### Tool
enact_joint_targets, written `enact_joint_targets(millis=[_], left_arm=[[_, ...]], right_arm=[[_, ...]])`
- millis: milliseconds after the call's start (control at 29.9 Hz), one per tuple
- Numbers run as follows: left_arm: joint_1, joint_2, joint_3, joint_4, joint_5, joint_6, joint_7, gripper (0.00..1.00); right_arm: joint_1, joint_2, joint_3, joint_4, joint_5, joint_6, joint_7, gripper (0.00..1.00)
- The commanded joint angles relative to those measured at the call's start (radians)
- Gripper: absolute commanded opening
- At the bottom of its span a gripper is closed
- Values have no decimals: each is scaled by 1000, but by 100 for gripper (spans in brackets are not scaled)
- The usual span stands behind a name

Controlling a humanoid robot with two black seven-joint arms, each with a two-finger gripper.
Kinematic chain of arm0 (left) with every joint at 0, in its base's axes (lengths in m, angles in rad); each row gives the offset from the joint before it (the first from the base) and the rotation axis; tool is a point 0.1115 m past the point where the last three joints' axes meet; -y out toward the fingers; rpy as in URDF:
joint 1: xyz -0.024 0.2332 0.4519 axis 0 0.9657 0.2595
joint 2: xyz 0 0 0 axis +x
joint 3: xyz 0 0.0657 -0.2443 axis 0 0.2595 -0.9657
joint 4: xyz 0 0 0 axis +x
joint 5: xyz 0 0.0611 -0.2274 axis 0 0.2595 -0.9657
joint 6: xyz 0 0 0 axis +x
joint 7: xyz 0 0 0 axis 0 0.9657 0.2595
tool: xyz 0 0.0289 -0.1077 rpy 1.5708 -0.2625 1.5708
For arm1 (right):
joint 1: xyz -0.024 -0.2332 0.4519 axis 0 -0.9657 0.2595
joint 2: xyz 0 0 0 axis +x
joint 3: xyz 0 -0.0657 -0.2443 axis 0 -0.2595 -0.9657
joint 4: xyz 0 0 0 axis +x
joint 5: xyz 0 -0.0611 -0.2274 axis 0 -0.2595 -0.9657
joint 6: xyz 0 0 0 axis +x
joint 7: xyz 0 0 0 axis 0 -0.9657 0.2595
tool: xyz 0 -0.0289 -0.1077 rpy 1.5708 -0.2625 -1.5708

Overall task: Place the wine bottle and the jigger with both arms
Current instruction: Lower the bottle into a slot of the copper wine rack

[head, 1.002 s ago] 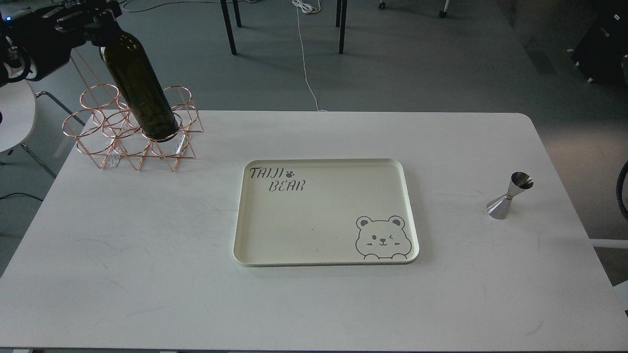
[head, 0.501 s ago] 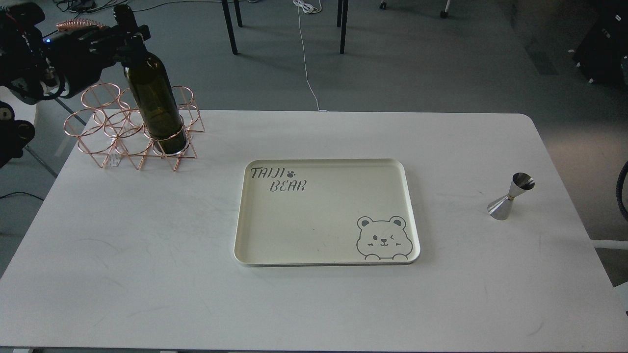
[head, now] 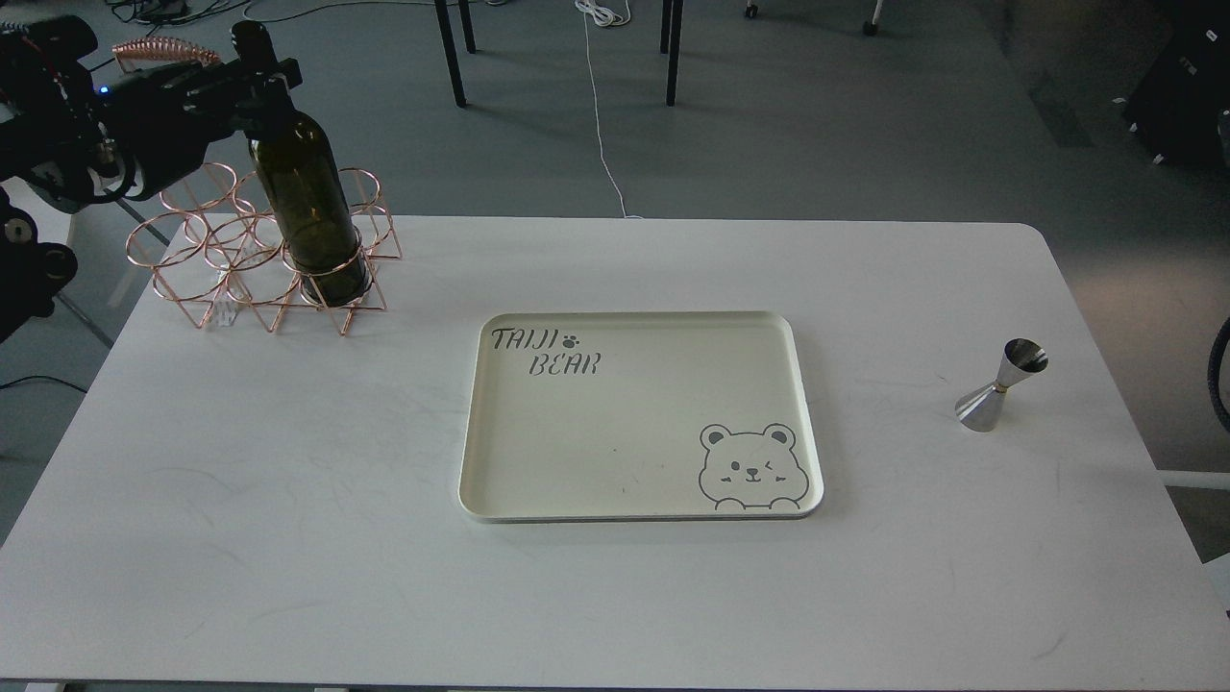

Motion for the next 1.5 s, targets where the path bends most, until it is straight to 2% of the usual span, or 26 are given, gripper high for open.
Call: enact_joint_targets(millis=[0, 334, 635, 668, 835, 969, 1069, 1136, 1236, 1269, 1303, 1336, 1403, 1470], left_arm=[[10, 0, 0, 0, 0, 0, -1, 58], [13, -6, 0, 1, -2, 0, 1, 79], [13, -6, 0, 1, 0, 2, 1, 80], [13, -8, 0, 1, 0, 2, 1, 76], [13, -6, 2, 1, 7, 0, 2, 36], [12, -6, 15, 3, 7, 0, -1, 22], [10, -5, 26, 3, 4, 0, 1, 21], [10, -5, 25, 3, 1, 0, 2, 24], [10, -5, 25, 3, 0, 5, 2, 38], [10, -6, 25, 4, 0, 14, 2, 46], [10, -6, 25, 4, 0, 26, 2, 61], [10, -8, 25, 9, 0, 40, 2, 70], [12, -14, 26, 23, 0, 65, 2, 79], [10, -20, 26, 32, 0, 68, 2, 82]], right_arm=[[-1, 1, 0, 0, 0, 0, 0, 78], [-1, 1, 0, 0, 0, 0, 0, 78], [-1, 1, 0, 0, 0, 0, 0, 78], [-2, 1, 0, 0, 0, 0, 0, 78], [-1, 0, 0, 0, 0, 0, 0, 79], [-1, 0, 1, 0, 0, 0, 0, 79], [-1, 1, 0, 0, 0, 0, 0, 79], [-2, 1, 1, 0, 0, 0, 0, 79], [-1, 1, 1, 0, 0, 0, 0, 79], [-1, 1, 1, 0, 0, 0, 0, 79], [-1, 1, 0, 0, 0, 0, 0, 79], [-2, 0, 0, 0, 0, 0, 0, 79], [-2, 0, 0, 0, 0, 0, 0, 79], [-1, 1, 1, 0, 0, 0, 0, 79]])
